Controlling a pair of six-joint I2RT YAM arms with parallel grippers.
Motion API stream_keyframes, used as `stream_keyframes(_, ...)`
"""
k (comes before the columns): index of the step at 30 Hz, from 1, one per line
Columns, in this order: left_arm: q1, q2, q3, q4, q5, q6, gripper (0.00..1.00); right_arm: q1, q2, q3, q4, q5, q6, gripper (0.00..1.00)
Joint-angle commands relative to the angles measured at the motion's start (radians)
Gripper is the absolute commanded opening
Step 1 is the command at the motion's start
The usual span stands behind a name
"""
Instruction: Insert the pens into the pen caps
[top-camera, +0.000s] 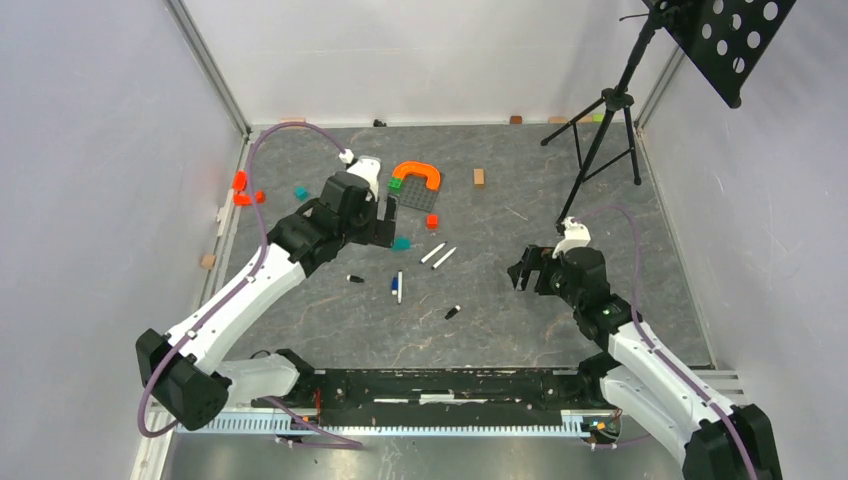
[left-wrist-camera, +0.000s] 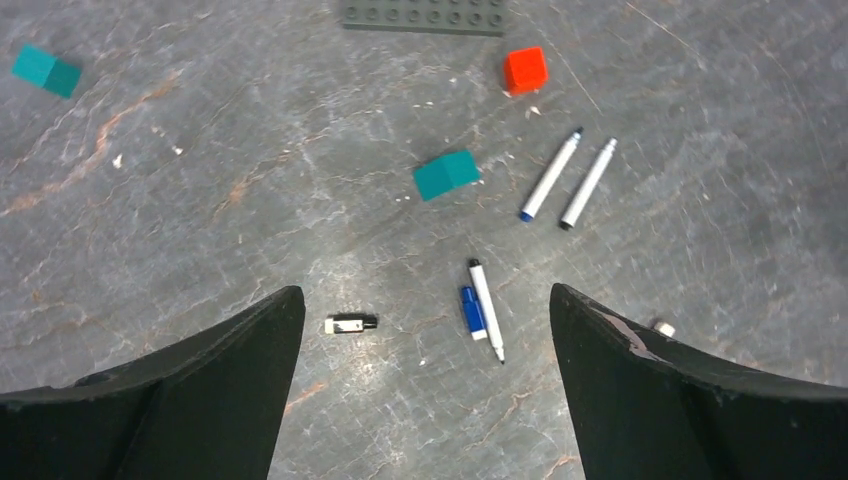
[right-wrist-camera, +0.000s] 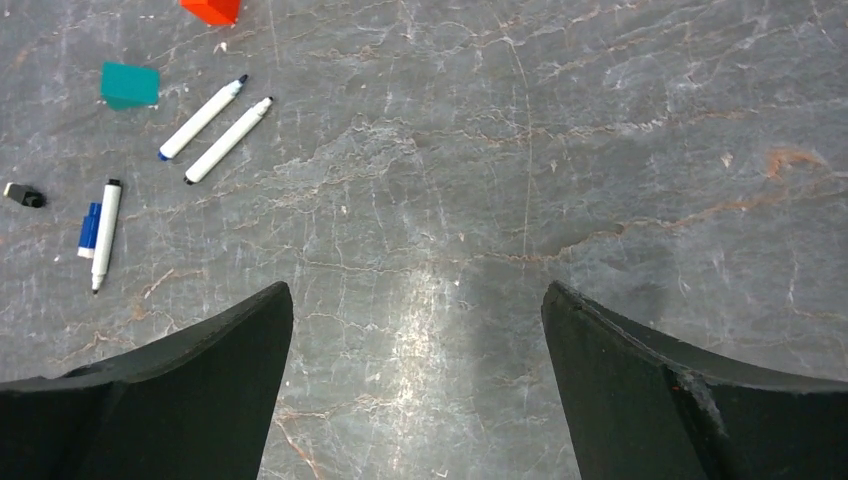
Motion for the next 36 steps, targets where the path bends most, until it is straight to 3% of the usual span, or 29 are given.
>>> stream_keyframes(1,-0.054,-0.016,0.003,0.033,0.002,0.073,0.95,0.035,-0.008,0.076,-0.088,0.150,0.079,0.98)
stream_keyframes(12,-0.229,0.055,-0.032,0.078,0.032,0.123,0.81,0.199,0.109,0.238,-0.307,0.361,0.214,0.98)
stream_keyframes(22,-0.296,0.120,-0.086,0.162,0.089,0.149,0.73,0.261,0.101,0.256,-0.384,0.489,0.316,0.98)
stream_keyframes(25,-0.320,0.203,-0.041,0.139,0.113,0.132,0.66,0.267,0.091,0.250,-0.385,0.490,0.317,0.98)
stream_keyframes(30,-0.345,0.367,0.083,0.074,0.148,0.149,0.65,0.268,0.067,0.249,-0.401,0.502,0.304,0.98)
stream_keyframes(36,-0.343,0.604,0.289,-0.061,0.067,0.204,0.63,0.268,0.002,0.238,-0.434,0.536,0.271,0.98)
